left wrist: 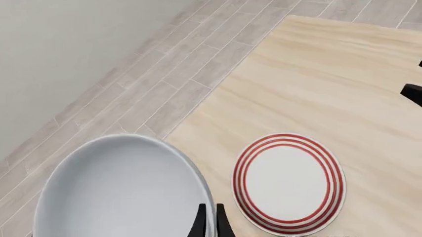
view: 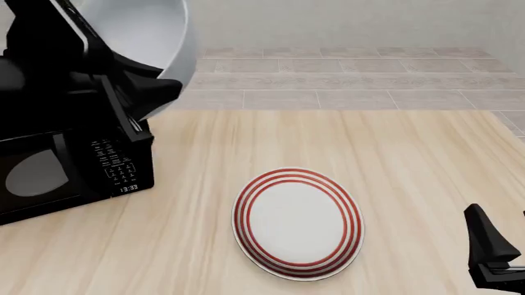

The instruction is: Pick up the white bowl and put it on the plate.

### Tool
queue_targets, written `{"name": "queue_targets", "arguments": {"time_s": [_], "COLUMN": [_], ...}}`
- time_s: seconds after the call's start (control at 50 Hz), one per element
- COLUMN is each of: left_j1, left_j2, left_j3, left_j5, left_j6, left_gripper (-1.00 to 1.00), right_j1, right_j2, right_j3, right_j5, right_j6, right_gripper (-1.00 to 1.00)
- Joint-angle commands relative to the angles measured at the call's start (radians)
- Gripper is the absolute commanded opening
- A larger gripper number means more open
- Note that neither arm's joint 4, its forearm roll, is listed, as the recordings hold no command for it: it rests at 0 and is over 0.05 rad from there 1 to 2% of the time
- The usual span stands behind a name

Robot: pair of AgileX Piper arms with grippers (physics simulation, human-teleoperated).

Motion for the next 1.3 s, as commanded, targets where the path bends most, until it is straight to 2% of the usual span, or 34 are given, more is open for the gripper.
{"name": "queue_targets", "arguments": {"time_s": [0.02, 0.08, 0.12, 0.22, 0.38, 0.4, 0.46, 0.82, 0.96, 1.0, 1.1, 1.3], "left_j1": [-0.060, -0.075, -0.082, -0.106, -0.139, -0.146, -0.164, -0.241, -0.281, -0.289, -0.295, -0.347], "left_j2": [0.030, 0.038, 0.044, 0.058, 0.072, 0.074, 0.079, 0.106, 0.122, 0.119, 0.120, 0.134], "left_j3": [0.026, 0.038, -0.005, 0.037, 0.054, 0.029, 0.069, 0.098, 0.107, 0.126, 0.111, 0.126], "left_j5": [-0.046, -0.059, -0.021, -0.068, -0.085, -0.061, -0.097, -0.126, -0.141, -0.158, -0.137, -0.183], "left_j6": [0.003, 0.004, 0.007, 0.007, 0.006, 0.010, 0.008, -0.013, -0.011, 0.013, -0.006, -0.045], "left_gripper": [-1.00, -1.00, -1.00, -1.00, -1.00, -1.00, -1.00, -1.00, -1.00, -1.00, -1.00, -1.00], "right_j1": [0.000, -0.001, -0.001, 0.000, 0.000, 0.000, -0.001, -0.001, -0.001, -0.001, 0.000, 0.000], "right_j2": [0.002, 0.003, 0.002, 0.003, 0.002, 0.002, 0.003, 0.003, 0.003, 0.002, 0.003, 0.003], "right_j3": [0.009, 0.009, 0.009, 0.009, 0.009, 0.009, 0.009, 0.009, 0.009, 0.009, 0.009, 0.009], "right_j5": [-0.011, -0.011, -0.011, -0.011, -0.011, -0.011, -0.011, -0.011, -0.011, -0.011, -0.011, -0.011], "right_j6": [-0.001, -0.001, -0.001, -0.001, -0.001, -0.001, -0.001, -0.001, -0.001, -0.001, -0.001, -0.001], "right_gripper": [1.00, 1.00, 1.00, 1.00, 1.00, 1.00, 1.00, 1.00, 1.00, 1.00, 1.00, 1.00]}}
